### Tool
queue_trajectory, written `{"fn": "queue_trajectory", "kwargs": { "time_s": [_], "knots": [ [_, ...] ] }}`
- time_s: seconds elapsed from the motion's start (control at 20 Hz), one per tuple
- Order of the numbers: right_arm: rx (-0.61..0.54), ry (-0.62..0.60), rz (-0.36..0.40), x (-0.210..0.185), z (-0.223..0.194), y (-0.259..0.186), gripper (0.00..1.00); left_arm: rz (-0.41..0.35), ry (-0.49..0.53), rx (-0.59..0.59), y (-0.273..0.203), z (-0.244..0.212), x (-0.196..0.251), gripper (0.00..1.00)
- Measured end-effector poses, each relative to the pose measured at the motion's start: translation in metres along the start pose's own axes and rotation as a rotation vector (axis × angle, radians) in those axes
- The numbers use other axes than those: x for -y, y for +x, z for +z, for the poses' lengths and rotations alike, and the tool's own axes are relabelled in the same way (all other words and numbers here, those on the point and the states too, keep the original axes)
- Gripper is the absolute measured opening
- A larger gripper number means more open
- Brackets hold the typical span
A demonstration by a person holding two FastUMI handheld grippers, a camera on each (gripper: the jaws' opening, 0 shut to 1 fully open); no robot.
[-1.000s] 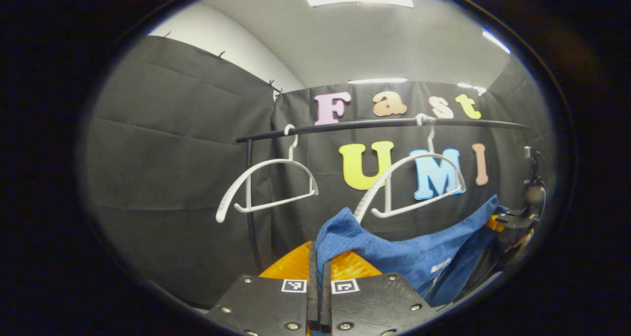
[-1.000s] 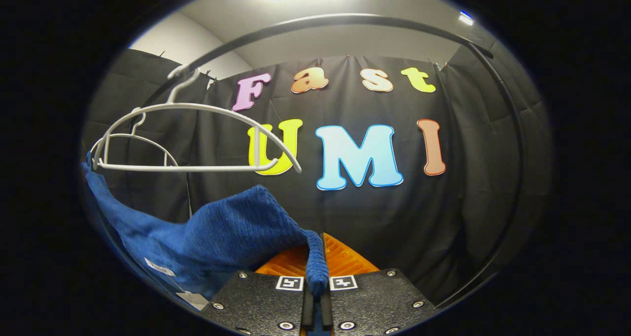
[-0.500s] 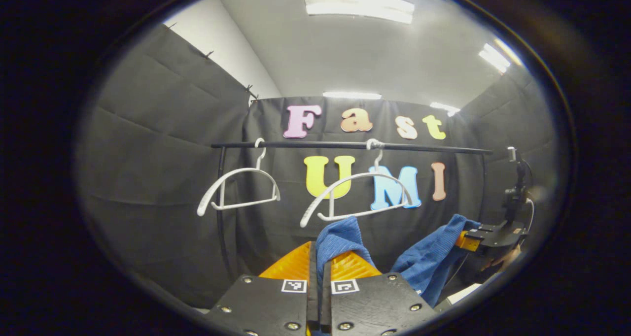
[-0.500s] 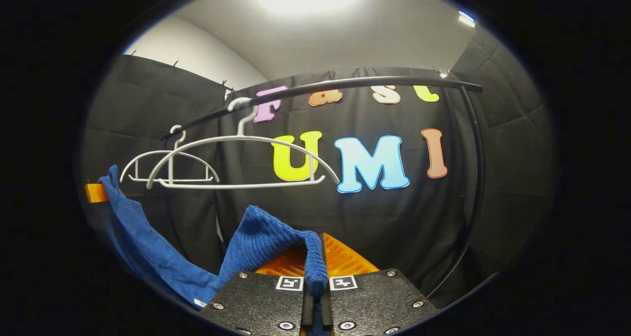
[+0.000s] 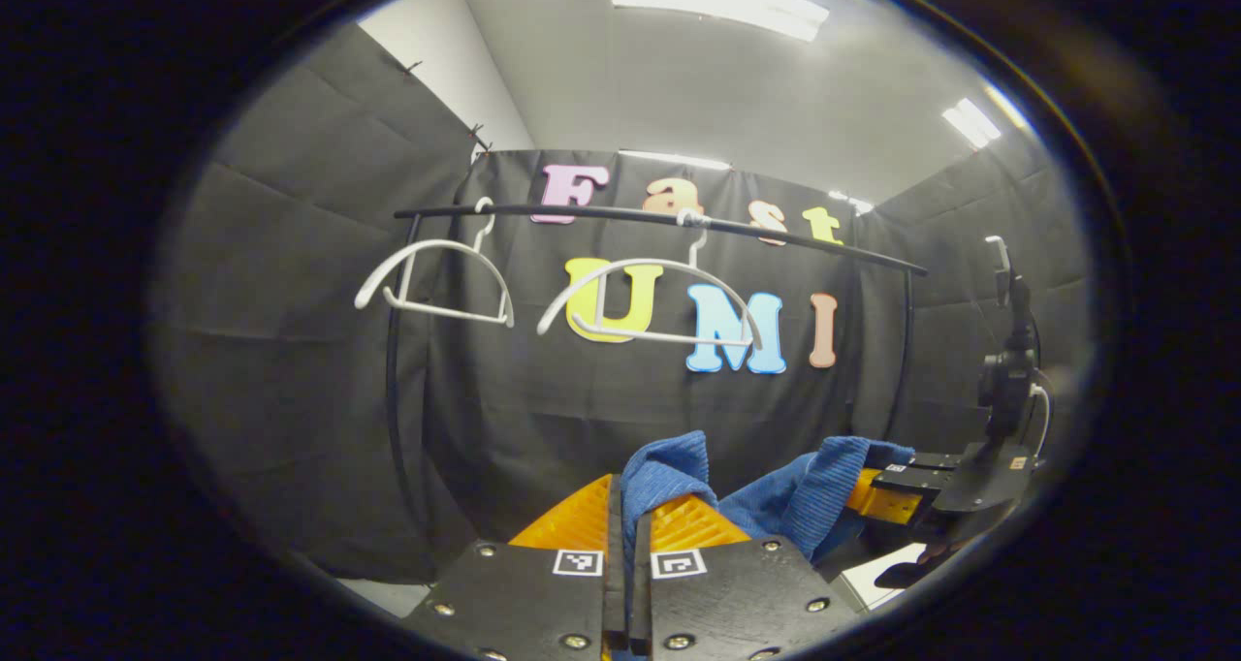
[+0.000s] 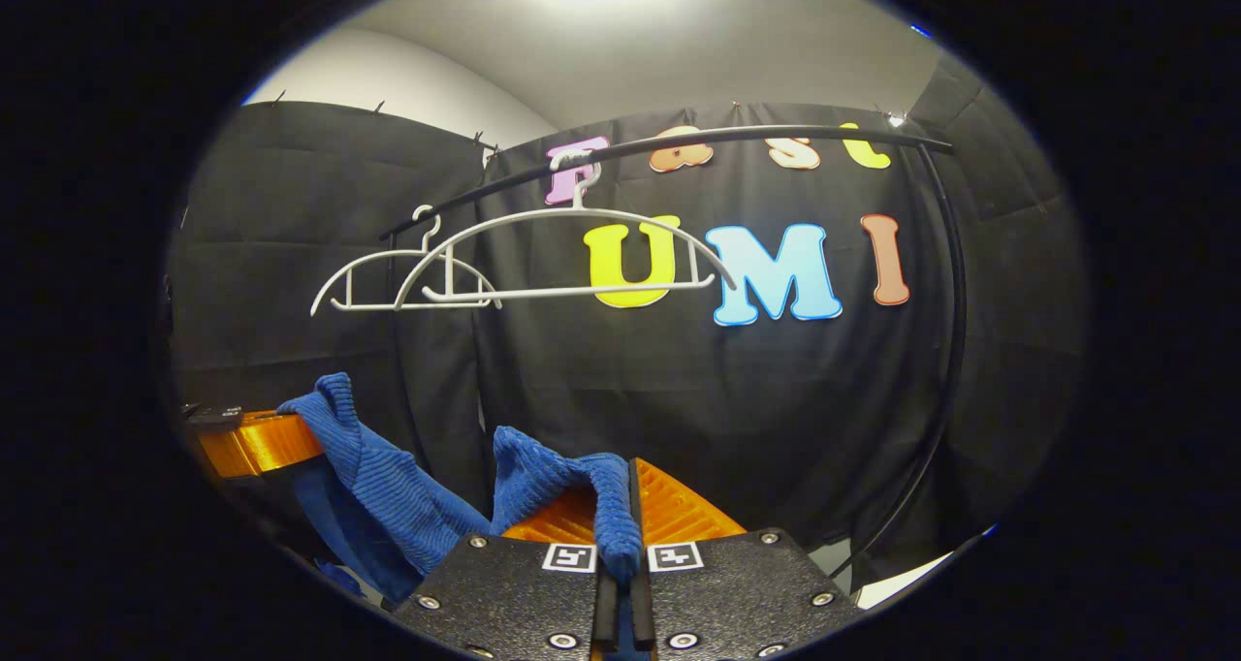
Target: Grasp the clothes on the hanger with both hands and then place them into the laundry hamper below.
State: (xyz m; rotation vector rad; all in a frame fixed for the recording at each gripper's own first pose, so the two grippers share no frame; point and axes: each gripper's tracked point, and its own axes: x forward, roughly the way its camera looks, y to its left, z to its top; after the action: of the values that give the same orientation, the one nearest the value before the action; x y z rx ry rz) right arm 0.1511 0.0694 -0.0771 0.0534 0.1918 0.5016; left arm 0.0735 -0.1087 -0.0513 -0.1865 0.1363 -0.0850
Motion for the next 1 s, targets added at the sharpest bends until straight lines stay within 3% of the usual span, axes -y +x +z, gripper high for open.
{"fn": "queue_trajectory", "kwargs": {
  "time_s": [0.25,0.3,0.4,0.5,0.55,0.7,0.75,0.95,1.0],
  "knots": [
    [-0.116,-0.013,-0.005,-0.006,-0.067,-0.008,0.06,0.005,-0.017,-0.105,-0.004,-0.063,-0.003,0.03],
    [-0.140,-0.015,-0.011,-0.004,-0.078,-0.008,0.06,0.014,-0.007,-0.127,-0.004,-0.074,-0.005,0.07],
    [-0.188,-0.017,-0.027,-0.004,-0.099,-0.017,0.07,0.030,0.008,-0.171,-0.004,-0.098,-0.011,0.03],
    [-0.240,-0.011,-0.038,-0.002,-0.121,-0.018,0.07,0.041,0.003,-0.223,-0.005,-0.123,-0.017,0.07],
    [-0.263,-0.010,-0.041,-0.003,-0.133,-0.019,0.07,0.050,0.002,-0.250,-0.006,-0.137,-0.020,0.03],
    [-0.332,-0.033,-0.038,-0.010,-0.164,-0.022,0.05,0.072,0.015,-0.347,-0.007,-0.181,-0.030,0.07],
    [-0.353,-0.038,-0.033,-0.013,-0.175,-0.023,0.08,0.071,0.018,-0.385,-0.013,-0.199,-0.029,0.03],
    [-0.442,-0.033,-0.025,-0.017,-0.218,-0.034,0.11,0.066,0.050,-0.512,-0.028,-0.251,-0.035,0.04],
    [-0.463,-0.039,-0.021,-0.018,-0.228,-0.036,0.11,0.067,0.062,-0.540,-0.032,-0.262,-0.037,0.07]
  ]
}}
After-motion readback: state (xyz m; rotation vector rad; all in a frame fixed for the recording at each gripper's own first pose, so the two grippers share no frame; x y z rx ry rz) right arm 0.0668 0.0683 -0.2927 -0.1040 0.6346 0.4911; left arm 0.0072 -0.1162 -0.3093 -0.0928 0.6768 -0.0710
